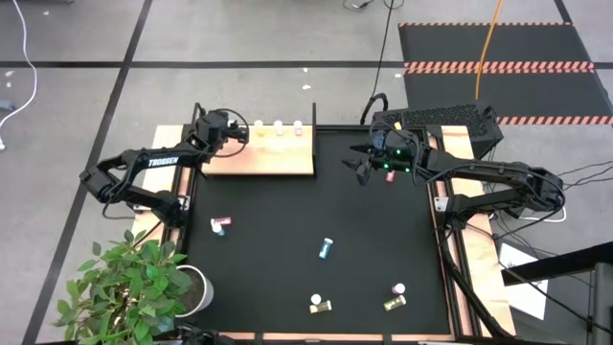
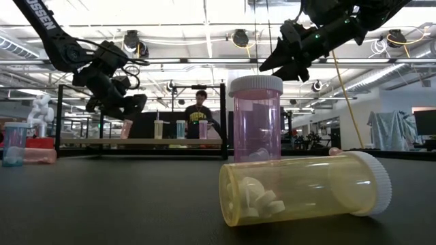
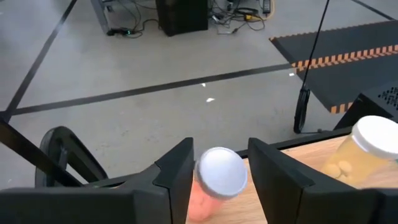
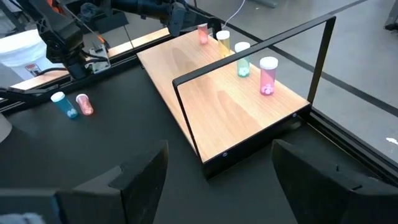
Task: Pick and place medicine bottles onto shelf by color
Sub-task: Put the bottom right pink pill bottle on the shelf, then put the right purple pill bottle on the shelf aligned with the other purple pill bottle
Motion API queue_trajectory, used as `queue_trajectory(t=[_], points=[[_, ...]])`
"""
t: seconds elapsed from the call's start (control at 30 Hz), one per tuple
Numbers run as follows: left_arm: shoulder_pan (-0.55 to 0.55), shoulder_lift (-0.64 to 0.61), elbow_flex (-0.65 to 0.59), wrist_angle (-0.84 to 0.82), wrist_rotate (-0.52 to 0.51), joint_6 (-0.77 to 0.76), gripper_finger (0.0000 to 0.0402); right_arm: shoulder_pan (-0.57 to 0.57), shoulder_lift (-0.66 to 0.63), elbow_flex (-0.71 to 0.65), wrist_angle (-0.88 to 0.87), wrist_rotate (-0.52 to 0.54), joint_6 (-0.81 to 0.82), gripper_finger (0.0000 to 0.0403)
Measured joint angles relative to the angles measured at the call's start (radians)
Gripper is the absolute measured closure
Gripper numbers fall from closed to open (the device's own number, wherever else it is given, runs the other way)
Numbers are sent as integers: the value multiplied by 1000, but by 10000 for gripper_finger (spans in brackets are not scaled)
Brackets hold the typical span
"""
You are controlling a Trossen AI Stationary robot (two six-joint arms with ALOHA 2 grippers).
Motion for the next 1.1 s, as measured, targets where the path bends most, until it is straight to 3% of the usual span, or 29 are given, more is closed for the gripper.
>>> queue_trajectory(t=[0.33,0.63,1.1], points=[[0,1,0,0,1,-2,216,0,0,0,0,-1,2,124],[0,-5,0,-3,1,-2,159,0,0,0,0,-24,30,124],[-46,-242,0,-1,2,117,91,-7,-76,-1,17,11,23,124]])
